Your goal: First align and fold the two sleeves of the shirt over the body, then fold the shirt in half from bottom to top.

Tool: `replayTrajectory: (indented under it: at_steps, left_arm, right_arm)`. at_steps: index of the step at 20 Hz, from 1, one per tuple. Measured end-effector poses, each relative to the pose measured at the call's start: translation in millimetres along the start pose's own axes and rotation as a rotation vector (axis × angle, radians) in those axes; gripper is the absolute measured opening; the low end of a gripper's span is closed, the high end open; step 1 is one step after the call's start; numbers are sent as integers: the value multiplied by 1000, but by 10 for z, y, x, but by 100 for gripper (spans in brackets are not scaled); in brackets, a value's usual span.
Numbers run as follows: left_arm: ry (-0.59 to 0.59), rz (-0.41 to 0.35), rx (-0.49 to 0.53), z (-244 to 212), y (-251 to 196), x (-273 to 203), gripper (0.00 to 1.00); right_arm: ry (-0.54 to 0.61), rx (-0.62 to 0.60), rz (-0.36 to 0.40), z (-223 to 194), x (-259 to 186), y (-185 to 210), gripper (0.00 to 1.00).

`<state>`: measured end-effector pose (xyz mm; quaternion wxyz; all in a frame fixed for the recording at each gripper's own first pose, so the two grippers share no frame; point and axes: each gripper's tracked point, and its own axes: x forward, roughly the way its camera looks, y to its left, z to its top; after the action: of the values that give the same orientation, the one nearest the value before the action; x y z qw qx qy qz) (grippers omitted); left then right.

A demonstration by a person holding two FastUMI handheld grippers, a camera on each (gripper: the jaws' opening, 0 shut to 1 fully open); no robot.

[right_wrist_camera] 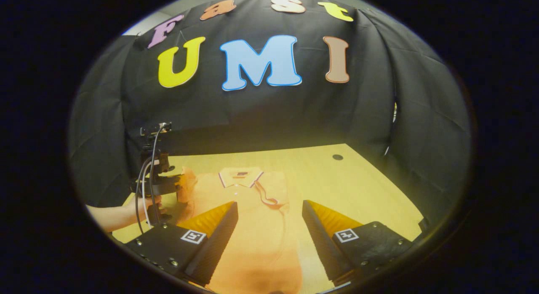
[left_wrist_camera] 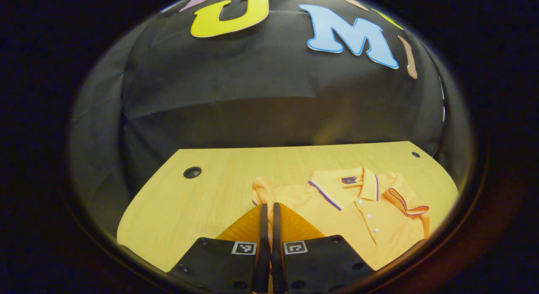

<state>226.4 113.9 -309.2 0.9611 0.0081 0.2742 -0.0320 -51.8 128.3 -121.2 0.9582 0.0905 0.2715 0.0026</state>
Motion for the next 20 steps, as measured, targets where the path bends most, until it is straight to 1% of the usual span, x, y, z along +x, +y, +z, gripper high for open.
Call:
replayTrajectory:
  at_steps: [3,6,9,12,14,15,16,17,18,19,20]
  left_arm:
    - [21,-53,15,-39,-195,65,10]
    - [46,-90,38,-118,-333,125,10]
    - [70,-105,46,-168,-392,141,10]
    - [97,-134,45,-233,-487,140,11]
    - [115,-140,44,-269,-517,120,12]
    - [122,-152,30,-283,-551,98,16]
    - [128,-162,14,-285,-584,61,23]
    - [133,-163,4,-304,-593,39,36]
    - [137,-168,-10,-306,-620,-3,39]
    - [136,-165,-23,-294,-630,-42,57]
    - [137,-168,-35,-289,-652,-91,62]
  right_arm:
    - [2,4,-35,-33,0,-1,95]
    - [2,11,-56,-37,9,40,95]
    - [3,22,-54,-30,-6,91,94]
    - [0,1,-51,-31,-17,92,95]
    - [6,4,-38,-44,-31,105,95]
    - [6,8,-33,-36,-51,94,95]
    - [2,11,-30,-25,-65,79,95]
    - [-5,10,-30,-2,-89,60,95]
    - [-11,8,-28,3,-111,44,95]
    - [-16,3,-23,5,-127,26,95]
    - [-17,-4,-18,1,-148,10,95]
